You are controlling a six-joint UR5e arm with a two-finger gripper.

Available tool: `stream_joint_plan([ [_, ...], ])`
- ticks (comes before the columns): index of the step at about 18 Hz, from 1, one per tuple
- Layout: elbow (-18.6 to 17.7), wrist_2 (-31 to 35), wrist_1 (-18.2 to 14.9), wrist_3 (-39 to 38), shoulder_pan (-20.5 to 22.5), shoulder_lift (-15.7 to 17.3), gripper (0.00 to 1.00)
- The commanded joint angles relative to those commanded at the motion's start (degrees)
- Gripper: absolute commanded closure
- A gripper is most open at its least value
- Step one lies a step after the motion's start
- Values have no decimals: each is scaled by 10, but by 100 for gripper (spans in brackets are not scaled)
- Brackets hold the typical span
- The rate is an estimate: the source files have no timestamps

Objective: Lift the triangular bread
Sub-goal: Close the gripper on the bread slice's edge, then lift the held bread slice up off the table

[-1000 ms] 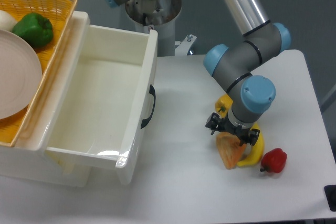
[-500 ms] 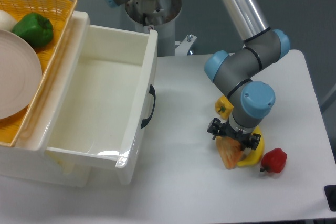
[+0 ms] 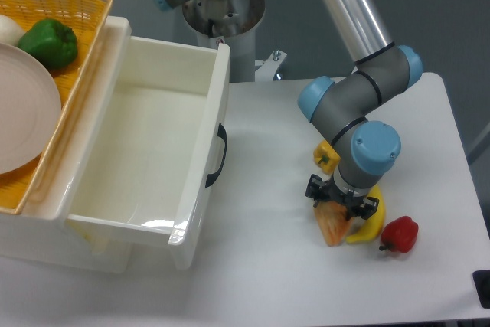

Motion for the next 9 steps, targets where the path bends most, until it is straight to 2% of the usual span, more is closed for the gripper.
stream_joint_plan([
  [1,1,0,0,-9,-1,0,76],
  [4,6,-2,0,-13,0,0,92],
  [9,14,0,-2,-7,-2,13,97],
])
